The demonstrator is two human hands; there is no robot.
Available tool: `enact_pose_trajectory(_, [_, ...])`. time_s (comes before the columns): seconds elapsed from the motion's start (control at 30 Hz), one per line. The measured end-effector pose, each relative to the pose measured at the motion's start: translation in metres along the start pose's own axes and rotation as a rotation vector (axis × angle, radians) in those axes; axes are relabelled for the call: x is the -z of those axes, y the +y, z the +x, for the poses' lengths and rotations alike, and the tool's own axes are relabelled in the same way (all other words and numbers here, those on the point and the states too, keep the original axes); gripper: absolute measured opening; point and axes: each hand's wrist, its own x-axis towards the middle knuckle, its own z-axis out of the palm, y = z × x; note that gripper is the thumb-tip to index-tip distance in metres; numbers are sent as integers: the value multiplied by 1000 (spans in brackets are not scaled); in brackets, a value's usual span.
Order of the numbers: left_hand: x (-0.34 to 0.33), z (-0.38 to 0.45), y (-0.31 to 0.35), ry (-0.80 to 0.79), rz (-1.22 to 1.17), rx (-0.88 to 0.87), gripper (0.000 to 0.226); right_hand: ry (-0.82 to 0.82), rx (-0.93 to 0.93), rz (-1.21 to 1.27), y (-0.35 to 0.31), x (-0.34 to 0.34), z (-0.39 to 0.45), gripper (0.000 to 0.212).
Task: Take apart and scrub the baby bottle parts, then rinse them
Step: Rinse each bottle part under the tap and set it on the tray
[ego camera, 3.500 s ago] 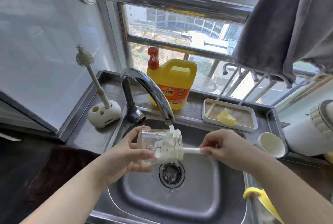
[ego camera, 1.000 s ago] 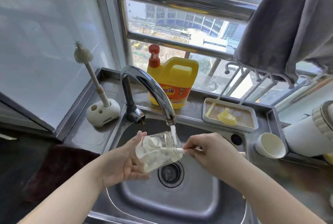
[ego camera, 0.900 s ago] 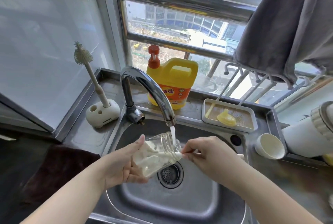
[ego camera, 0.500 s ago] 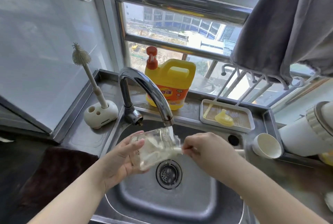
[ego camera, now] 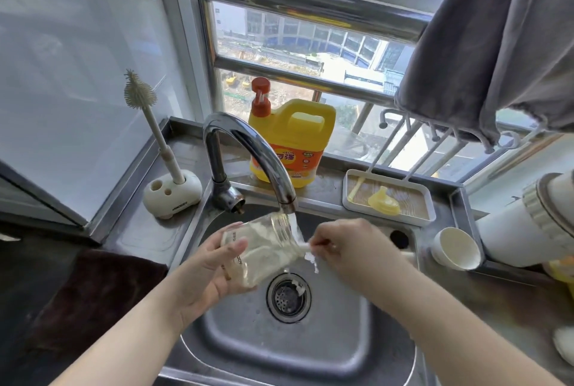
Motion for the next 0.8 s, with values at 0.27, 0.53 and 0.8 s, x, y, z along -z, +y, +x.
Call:
enact_pose_trajectory(0.27, [0,0,-5,-30,-24,-8,96,7,-45,128,9,1,-3,8])
enact_pose_trajectory(0.53, [-3,-5,-14,-87,-24,182,99,-34,-25,114,8,-11,-10,10])
enact_pose_trajectory(0.8, [-7,0,-5,-62,145,130,61,-136,-65,-20,25,9,-10,11])
